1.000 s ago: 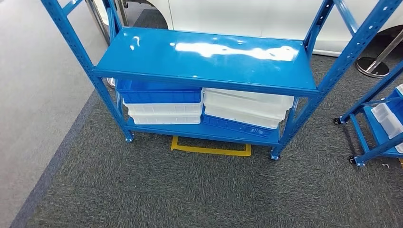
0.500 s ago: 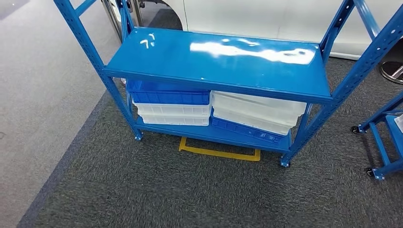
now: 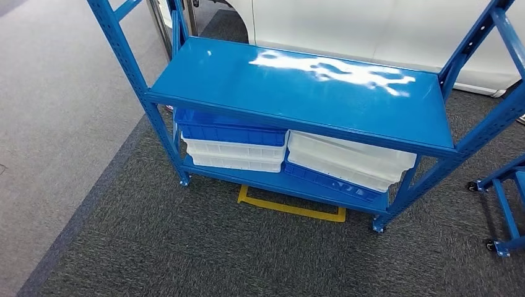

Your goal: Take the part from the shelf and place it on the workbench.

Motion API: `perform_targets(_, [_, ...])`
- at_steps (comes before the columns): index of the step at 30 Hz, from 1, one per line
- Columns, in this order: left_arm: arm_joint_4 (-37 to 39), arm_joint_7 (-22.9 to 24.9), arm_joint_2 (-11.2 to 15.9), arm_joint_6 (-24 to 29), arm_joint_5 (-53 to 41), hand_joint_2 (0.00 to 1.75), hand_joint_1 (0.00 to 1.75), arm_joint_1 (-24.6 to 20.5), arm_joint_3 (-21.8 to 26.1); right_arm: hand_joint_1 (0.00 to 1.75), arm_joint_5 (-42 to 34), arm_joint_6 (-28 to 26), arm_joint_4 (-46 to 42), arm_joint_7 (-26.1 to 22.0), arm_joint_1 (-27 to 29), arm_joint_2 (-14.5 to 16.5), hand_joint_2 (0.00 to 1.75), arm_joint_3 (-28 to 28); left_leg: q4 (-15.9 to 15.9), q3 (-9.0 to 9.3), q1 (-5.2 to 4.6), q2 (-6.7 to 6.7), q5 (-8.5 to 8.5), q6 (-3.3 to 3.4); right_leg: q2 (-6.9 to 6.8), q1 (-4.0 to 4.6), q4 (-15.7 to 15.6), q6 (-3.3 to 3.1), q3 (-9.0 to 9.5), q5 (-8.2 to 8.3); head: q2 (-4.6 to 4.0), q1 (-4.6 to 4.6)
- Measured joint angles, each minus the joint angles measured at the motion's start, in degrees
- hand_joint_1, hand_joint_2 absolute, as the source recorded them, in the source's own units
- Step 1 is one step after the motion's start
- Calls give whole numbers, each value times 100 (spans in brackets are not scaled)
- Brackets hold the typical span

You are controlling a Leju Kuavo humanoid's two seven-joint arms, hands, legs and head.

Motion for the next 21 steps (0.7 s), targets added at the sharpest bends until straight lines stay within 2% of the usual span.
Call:
perform_targets(2, [0, 0, 0, 0, 1, 0, 0, -8, 1, 0, -2, 0, 0, -10, 2, -1, 0, -10, -4, 62, -10, -16, -61, 41, 22, 0, 660, 27, -491, -295, 0, 0])
perform_targets(3, [0, 0, 0, 0, 1, 0, 0, -6, 1, 0, -4, 0, 0, -16, 2, -1, 0, -14, -4, 107, -14, -27, -100, 48, 29, 0, 821, 35, -665, -351, 0, 0])
perform_targets(4, [0, 0, 0, 0, 1, 0, 0, -3, 2, 0, -5, 0, 0, -22, 1, -2, 0, -17, -3, 162, -17, -39, -142, 43, 32, 0, 779, 35, -736, -271, 0, 1])
perform_targets(5, [0, 1, -1, 0, 1, 0, 0, 1, 2, 0, -7, 0, 0, -22, 0, -3, 0, -20, -2, 229, -17, -51, -188, 31, 33, 1, 528, 25, -699, -45, 0, 1])
perform_targets(6, [0, 1, -4, 0, 1, 0, 0, 4, 3, 0, -7, 0, 0, -19, 3, -5, 0, -22, -2, 284, -17, -61, -238, 15, 36, 2, 148, 3, -597, 272, 0, 2])
perform_targets(7, [0, 2, -7, 0, 1, 0, 0, 3, 4, 0, -7, 0, 0, -12, 9, -9, 0, -26, 12, 345, -22, -72, -288, -9, 40, 14, -197, -26, -504, 514, 0, 1])
perform_targets(8, [0, 3, -11, 0, 0, 0, 0, -2, 7, 0, -7, 0, 0, -6, 10, -12, 0, -30, 23, 373, -27, -84, -337, -42, 47, 29, -449, -62, -439, 643, 0, 1])
perform_targets(9, [0, 3, -14, 0, -1, 0, 0, -7, 9, 0, -6, 0, 0, -2, 12, -14, 0, -34, 33, 390, -32, -92, -379, -81, 53, 45, -577, -100, -411, 702, 0, 1])
perform_targets(12, [-2, 4, -9, 0, -1, 0, 0, -12, 11, 0, -6, 0, 0, 1, 24, -10, 0, -38, 132, 449, -35, -96, -444, -190, 56, 39, -632, -225, -329, 700, 0, -2])
perform_targets(14, [-4, 2, -3, 0, -1, 0, 0, -23, 13, 0, -5, 0, 0, 1, 24, -3, 0, -39, 447, 339, -21, -66, -589, -241, 48, 15, -668, -300, -218, 678, 0, -3])
perform_targets(15, [-4, 1, -2, 0, -2, 0, 0, -31, 13, 0, -5, 0, 0, 0, 20, -1, 0, -39, 744, 179, -8, -48, -722, -268, 41, 13, -681, -319, -178, 651, 0, -5])
perform_targets(17, [-4, 0, -4, 0, -3, 0, 0, -37, 14, 0, -5, 0, 0, 0, 18, 2, 0, -40, 1403, -260, 15, -33, -985, -324, 38, 14, -684, -332, -114, 579, 0, -7])
perform_targets(18, [-4, 1, -5, 0, -4, 0, 0, -30, 14, 0, -5, 0, 0, 0, 20, 3, 0, -40, 1573, -421, 24, -31, -1016, -339, 40, 16, -683, -332, -70, 538, 0, -7])
perform_targets(19, [-4, 1, -7, 0, -3, 0, 0, -21, 14, 0, -5, 0, 0, 0, 26, 3, 0, -40, 1550, -498, 29, -29, -929, -340, 46, 17, -683, -327, -14, 492, 0, -6])
perform_targets(20, [-4, 2, -6, 0, -3, 0, 0, -12, 14, 0, -5, 0, 0, 0, 29, 3, 0, -40, 1301, -471, 30, -27, -704, -327, 50, 18, -685, -318, 57, 443, 0, -7])
perform_targets(21, [-4, 2, -6, 0, -2, 0, 0, -8, 14, 0, -5, 0, 0, 0, 31, 4, 0, -40, 1155, -446, 30, -26, -580, -318, 53, 18, -685, -314, 94, 417, 0, -6])
